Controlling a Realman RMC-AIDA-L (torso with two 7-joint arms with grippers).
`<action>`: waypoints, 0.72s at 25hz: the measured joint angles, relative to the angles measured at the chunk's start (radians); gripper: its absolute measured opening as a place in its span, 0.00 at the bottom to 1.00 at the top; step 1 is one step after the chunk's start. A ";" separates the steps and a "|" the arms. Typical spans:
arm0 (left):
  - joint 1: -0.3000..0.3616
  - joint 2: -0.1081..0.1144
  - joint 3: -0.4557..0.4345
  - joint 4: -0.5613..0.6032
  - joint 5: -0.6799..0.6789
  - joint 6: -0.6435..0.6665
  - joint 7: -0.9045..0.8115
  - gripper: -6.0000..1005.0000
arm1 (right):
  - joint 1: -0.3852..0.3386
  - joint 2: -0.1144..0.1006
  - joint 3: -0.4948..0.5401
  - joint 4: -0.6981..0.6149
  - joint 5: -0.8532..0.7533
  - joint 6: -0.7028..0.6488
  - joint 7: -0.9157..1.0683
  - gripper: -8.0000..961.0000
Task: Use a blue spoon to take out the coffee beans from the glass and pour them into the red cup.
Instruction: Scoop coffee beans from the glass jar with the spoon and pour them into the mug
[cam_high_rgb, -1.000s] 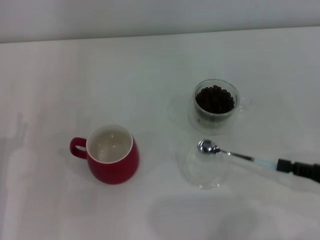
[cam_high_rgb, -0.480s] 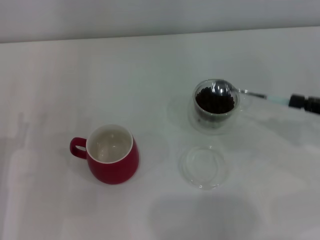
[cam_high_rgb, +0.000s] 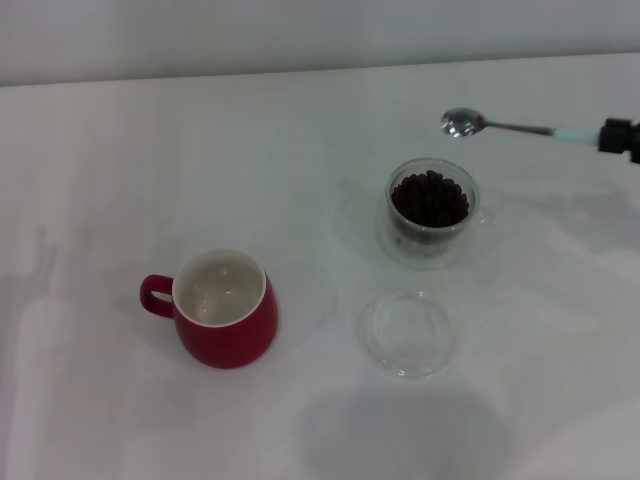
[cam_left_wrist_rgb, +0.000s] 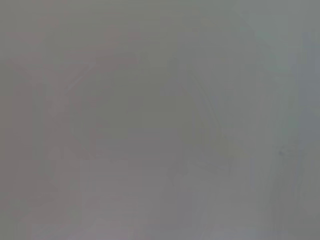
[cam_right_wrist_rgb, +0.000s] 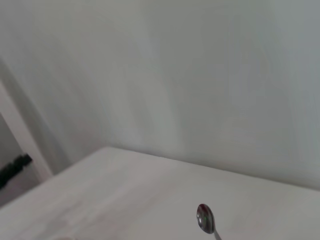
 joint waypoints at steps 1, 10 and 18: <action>0.000 0.000 0.000 0.000 0.000 0.000 0.000 0.83 | 0.007 0.007 0.000 0.038 0.000 -0.016 -0.007 0.16; -0.002 0.000 0.000 0.001 0.000 0.000 -0.002 0.83 | 0.075 0.083 -0.002 0.373 -0.042 -0.147 -0.036 0.16; -0.013 0.000 -0.001 0.001 -0.001 0.000 -0.028 0.83 | 0.192 0.115 -0.004 0.539 -0.200 -0.206 -0.047 0.16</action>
